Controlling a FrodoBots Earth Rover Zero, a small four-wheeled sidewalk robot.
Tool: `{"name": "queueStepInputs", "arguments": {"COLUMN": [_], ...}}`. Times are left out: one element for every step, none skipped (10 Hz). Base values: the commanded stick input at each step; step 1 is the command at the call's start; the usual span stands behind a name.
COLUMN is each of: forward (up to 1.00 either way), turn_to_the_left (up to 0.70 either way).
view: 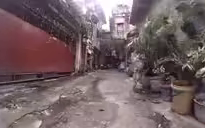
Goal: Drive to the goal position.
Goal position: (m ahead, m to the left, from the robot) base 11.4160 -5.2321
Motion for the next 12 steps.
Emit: {"name": "queueStepInputs", "arguments": {"forward": [0.7, 0.7, 0.7, 0.7, 0.7, 0.7, 0.7, 0.7, 0.7, 0.7, 0.7, 0.7], "turn_to_the_left": [0.0, 0.0, 0.0, 0.0, 0.0, 0.0, 0.0, 0.0, 0.0, 0.0, 0.0, 0.0]}}
